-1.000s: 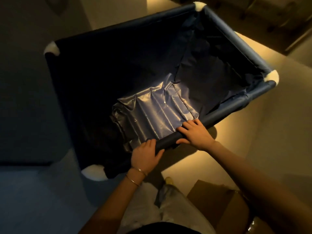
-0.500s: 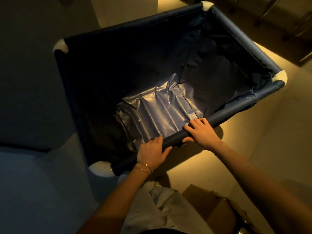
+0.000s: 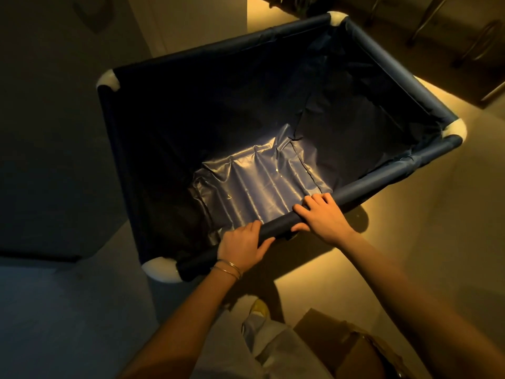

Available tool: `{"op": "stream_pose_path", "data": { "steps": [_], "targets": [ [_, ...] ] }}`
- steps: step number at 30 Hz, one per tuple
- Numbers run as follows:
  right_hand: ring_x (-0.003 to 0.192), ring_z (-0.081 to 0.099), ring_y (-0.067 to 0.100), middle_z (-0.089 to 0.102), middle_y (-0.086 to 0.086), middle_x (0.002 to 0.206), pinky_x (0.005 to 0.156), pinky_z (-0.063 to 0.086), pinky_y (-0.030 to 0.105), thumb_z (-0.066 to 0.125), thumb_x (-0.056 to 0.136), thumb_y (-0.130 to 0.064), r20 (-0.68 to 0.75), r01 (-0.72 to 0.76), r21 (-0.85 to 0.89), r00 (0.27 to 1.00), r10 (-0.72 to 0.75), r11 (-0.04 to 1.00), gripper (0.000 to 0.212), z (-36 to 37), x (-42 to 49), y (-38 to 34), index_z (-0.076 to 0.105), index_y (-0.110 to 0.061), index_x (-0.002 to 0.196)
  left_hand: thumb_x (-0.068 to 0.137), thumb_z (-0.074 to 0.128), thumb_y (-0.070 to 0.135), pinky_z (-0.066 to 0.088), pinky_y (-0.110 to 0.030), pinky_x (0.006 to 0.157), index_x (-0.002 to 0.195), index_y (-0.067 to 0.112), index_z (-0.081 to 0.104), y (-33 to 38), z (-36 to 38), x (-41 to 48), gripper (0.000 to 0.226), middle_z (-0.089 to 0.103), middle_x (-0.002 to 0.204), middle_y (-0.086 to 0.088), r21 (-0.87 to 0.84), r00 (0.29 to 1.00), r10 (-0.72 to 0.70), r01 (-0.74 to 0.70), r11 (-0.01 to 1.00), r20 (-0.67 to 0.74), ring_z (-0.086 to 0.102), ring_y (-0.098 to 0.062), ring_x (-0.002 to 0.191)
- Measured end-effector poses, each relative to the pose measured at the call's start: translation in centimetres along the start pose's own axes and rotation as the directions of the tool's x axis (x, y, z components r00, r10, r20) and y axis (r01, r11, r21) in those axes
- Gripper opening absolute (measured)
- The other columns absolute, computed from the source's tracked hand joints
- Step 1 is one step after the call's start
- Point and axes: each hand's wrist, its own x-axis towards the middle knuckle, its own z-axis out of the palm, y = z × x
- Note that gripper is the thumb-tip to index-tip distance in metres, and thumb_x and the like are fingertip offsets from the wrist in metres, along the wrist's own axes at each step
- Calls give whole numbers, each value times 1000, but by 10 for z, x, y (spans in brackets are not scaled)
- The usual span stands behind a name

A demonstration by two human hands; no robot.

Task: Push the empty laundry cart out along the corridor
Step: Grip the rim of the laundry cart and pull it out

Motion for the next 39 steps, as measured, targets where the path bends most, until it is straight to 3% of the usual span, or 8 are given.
{"op": "stream_pose_path", "data": {
  "steps": [12, 18, 23, 26, 34, 39],
  "targets": [
    [78, 58, 33, 61, 17, 87, 73, 47, 42, 25, 84, -62, 65, -91, -11, 994, 92, 996, 61, -1, 13, 49, 55, -13, 103, 78, 66, 46, 31, -25, 41, 78, 13, 55, 9, 11, 64, 34, 63, 62, -6, -37, 998, 52, -51, 998, 38, 59, -25, 46],
    [79, 54, 31, 58, 14, 87, 71, 42, 41, 7, 88, -66, 59, -188, 38, 981, 185, 981, 72, -8, 35, 63, 53, -13, 104, 82, 59, 50, 33, -26, 43, 83, 14, 57, -12, 6, 106, 37, 66, 68, -5, 5, 991, 118, -119, 993, 62, 62, -26, 54],
    [80, 54, 30, 59, 11, 88, 72, 38, 41, 24, 85, -63, 25, -258, 40, 966, 257, 965, 60, -13, 61, 70, 56, -15, 100, 78, 64, 50, 35, -26, 39, 78, 15, 55, -38, 0, 142, 36, 64, 60, -4, 31, 983, 173, -175, 984, 61, 61, -26, 48],
    [81, 54, 29, 59, 10, 89, 72, 40, 41, 26, 85, -62, 26, -301, 47, 954, 300, 953, 57, -13, 78, 76, 56, -16, 101, 79, 53, 54, 40, -28, 37, 78, 16, 56, -53, 0, 167, 38, 63, 59, -3, 25, 974, 217, -219, 975, 70, 60, -25, 47],
    [85, 58, 29, 63, 11, 91, 75, 46, 43, 26, 85, -59, 62, -453, 65, 891, 450, 889, 57, -25, 125, 102, 58, -15, 101, 87, 45, 57, 41, -32, 51, 93, 18, 52, -84, 0, 254, 41, 67, 78, -4, -22, 927, 330, -332, 943, 179, 63, -26, 67],
    [85, 58, 30, 63, 12, 91, 74, 46, 45, 26, 85, -58, 109, -552, 48, 831, 545, 832, 56, -28, 149, 125, 57, -14, 103, 87, 45, 57, 44, -34, 53, 92, 16, 53, -95, 8, 306, 42, 68, 79, -6, -45, 893, 408, -407, 912, 191, 63, -27, 67]
  ]
}}
